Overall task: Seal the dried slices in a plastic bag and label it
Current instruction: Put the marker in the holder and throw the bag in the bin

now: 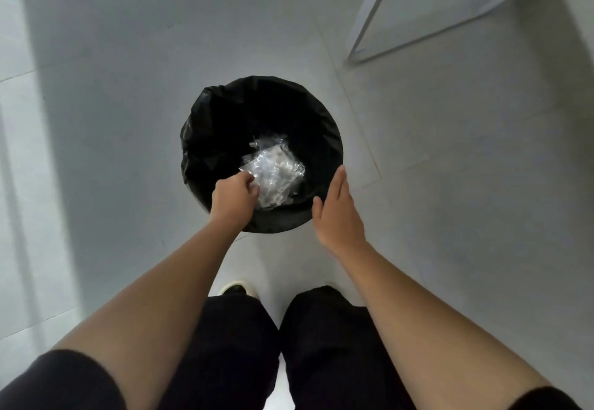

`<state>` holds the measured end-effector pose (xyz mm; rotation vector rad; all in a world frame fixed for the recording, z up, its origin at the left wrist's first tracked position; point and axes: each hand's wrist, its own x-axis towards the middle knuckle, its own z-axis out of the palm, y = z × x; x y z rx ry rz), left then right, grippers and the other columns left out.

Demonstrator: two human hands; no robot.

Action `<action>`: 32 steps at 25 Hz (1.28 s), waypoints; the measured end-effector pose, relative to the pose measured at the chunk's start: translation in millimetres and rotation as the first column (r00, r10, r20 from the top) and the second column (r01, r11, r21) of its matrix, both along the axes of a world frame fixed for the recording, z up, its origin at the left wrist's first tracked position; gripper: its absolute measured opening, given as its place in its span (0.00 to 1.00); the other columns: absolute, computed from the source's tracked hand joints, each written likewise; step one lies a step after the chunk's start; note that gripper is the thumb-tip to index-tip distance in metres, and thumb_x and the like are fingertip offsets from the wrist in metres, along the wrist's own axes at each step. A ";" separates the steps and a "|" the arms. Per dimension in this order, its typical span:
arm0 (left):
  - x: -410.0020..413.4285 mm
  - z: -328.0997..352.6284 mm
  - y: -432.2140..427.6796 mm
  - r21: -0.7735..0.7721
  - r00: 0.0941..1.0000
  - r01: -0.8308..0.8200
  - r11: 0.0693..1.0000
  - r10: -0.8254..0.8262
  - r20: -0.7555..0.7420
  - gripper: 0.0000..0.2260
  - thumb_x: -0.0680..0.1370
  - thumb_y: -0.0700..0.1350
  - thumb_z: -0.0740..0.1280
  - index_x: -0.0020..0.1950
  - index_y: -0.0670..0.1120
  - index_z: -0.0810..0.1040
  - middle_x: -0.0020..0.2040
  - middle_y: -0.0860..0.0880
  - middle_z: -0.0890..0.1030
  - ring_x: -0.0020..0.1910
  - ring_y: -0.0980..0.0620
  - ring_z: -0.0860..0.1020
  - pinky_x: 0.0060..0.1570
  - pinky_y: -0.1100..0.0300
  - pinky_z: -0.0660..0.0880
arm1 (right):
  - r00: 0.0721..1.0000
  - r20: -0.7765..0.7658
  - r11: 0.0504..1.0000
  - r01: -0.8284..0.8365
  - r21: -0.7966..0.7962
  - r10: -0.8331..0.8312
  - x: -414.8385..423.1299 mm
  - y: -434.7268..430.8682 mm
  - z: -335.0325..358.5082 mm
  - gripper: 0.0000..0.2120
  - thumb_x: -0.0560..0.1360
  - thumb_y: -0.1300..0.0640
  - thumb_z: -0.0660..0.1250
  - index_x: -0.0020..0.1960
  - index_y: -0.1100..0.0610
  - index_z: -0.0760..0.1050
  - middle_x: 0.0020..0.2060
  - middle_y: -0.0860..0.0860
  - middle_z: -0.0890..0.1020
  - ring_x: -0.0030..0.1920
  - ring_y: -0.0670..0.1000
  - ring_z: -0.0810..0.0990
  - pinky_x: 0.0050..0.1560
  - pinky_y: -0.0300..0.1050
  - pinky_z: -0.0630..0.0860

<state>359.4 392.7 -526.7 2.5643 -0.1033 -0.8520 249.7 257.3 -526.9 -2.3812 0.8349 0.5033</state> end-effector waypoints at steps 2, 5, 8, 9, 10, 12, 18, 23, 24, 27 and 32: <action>-0.6 5.4 1.8 0.032 1.000 0.014 0.999 -0.014 0.022 0.12 0.77 0.40 0.61 0.59 0.40 0.77 0.51 0.39 0.81 0.50 0.40 0.78 0.48 0.54 0.72 | 0.999 -0.026 0.999 -0.032 -0.041 0.031 -3.0 -0.8 2.3 0.33 0.81 0.50 0.51 0.74 0.62 0.34 0.76 0.58 0.44 0.74 0.58 0.56 0.71 0.51 0.62; -1.3 45.5 8.0 0.025 0.999 0.014 1.000 -0.015 0.029 0.14 0.77 0.37 0.59 0.61 0.38 0.76 0.55 0.37 0.80 0.55 0.37 0.76 0.53 0.51 0.72 | 0.994 -0.071 0.994 -0.091 -0.066 0.086 -1.4 -2.4 37.0 0.33 0.81 0.48 0.49 0.74 0.62 0.34 0.76 0.58 0.43 0.75 0.57 0.51 0.73 0.52 0.56; -1.7 118.6 16.3 -0.011 0.999 0.043 0.999 -0.043 0.023 0.13 0.77 0.36 0.58 0.59 0.36 0.76 0.53 0.36 0.80 0.53 0.37 0.76 0.51 0.51 0.72 | 0.991 -0.054 0.990 -0.124 -0.059 0.121 2.4 0.2 109.3 0.31 0.81 0.47 0.47 0.74 0.61 0.36 0.76 0.57 0.42 0.76 0.55 0.46 0.74 0.52 0.50; -0.9 147.3 18.0 -0.024 0.998 0.065 0.998 -0.065 0.019 0.12 0.77 0.36 0.58 0.56 0.35 0.77 0.49 0.36 0.81 0.50 0.36 0.77 0.48 0.50 0.73 | 0.992 -0.039 0.991 -0.126 -0.056 0.124 3.5 1.2 140.8 0.31 0.81 0.47 0.47 0.74 0.61 0.37 0.76 0.57 0.43 0.76 0.54 0.45 0.74 0.52 0.50; -0.9 174.6 19.0 -0.040 0.996 0.088 0.995 -0.087 0.019 0.10 0.77 0.37 0.58 0.50 0.35 0.77 0.43 0.37 0.80 0.46 0.36 0.77 0.43 0.49 0.73 | 0.993 -0.027 0.992 -0.120 -0.050 0.119 3.8 3.3 170.9 0.31 0.81 0.46 0.46 0.75 0.61 0.38 0.76 0.56 0.43 0.76 0.54 0.45 0.74 0.52 0.49; 0.4 236.9 17.5 -0.048 0.989 0.146 0.988 -0.144 0.033 0.08 0.77 0.39 0.58 0.41 0.38 0.73 0.34 0.42 0.76 0.39 0.38 0.75 0.34 0.54 0.68 | 0.995 0.010 0.993 -0.103 -0.054 0.104 1.5 8.2 238.1 0.30 0.81 0.45 0.44 0.75 0.60 0.40 0.76 0.56 0.45 0.76 0.53 0.45 0.74 0.51 0.49; -16.0 451.1 -8.5 -0.115 0.929 0.342 0.933 -0.316 0.194 0.17 0.81 0.44 0.55 0.69 0.43 0.69 0.60 0.43 0.79 0.57 0.43 0.77 0.54 0.56 0.71 | 0.983 0.165 0.986 0.099 -0.137 -0.076 -31.0 14.2 452.6 0.41 0.74 0.36 0.29 0.73 0.62 0.56 0.73 0.59 0.63 0.73 0.56 0.62 0.70 0.53 0.61; -42.3 532.7 -90.4 -0.265 0.725 0.670 0.693 -0.535 0.434 0.19 0.79 0.48 0.53 0.63 0.40 0.73 0.54 0.39 0.81 0.53 0.38 0.79 0.51 0.50 0.74 | 0.906 0.226 0.878 0.409 -0.248 -0.358 -77.4 -40.5 531.3 0.29 0.79 0.45 0.44 0.66 0.64 0.69 0.64 0.59 0.76 0.63 0.57 0.76 0.59 0.56 0.74; -53.8 543.3 -113.0 -0.260 0.655 0.742 0.617 -0.588 0.475 0.19 0.79 0.47 0.54 0.64 0.39 0.73 0.55 0.38 0.80 0.54 0.37 0.78 0.52 0.49 0.74 | 0.870 0.267 0.836 0.480 -0.264 -0.415 -94.6 -53.6 541.8 0.30 0.77 0.45 0.45 0.68 0.64 0.67 0.66 0.59 0.73 0.66 0.57 0.73 0.63 0.57 0.70; -104.4 573.7 -177.0 -0.237 0.484 0.873 0.425 -0.709 0.513 0.19 0.81 0.44 0.57 0.71 0.39 0.66 0.69 0.39 0.71 0.66 0.40 0.71 0.64 0.49 0.67 | 0.763 0.355 0.686 0.644 -0.338 -0.541 -157.8 -84.9 571.5 0.37 0.73 0.40 0.37 0.74 0.62 0.53 0.74 0.58 0.59 0.74 0.55 0.58 0.73 0.52 0.54; -221.5 605.9 -265.2 -0.197 0.210 0.974 0.115 -0.788 0.579 0.23 0.81 0.48 0.55 0.74 0.40 0.59 0.73 0.41 0.64 0.70 0.42 0.66 0.67 0.52 0.64 | 0.524 0.453 0.363 0.843 -0.397 -0.721 -289.2 -133.8 591.8 0.30 0.80 0.45 0.48 0.75 0.62 0.48 0.76 0.57 0.54 0.75 0.54 0.53 0.74 0.50 0.50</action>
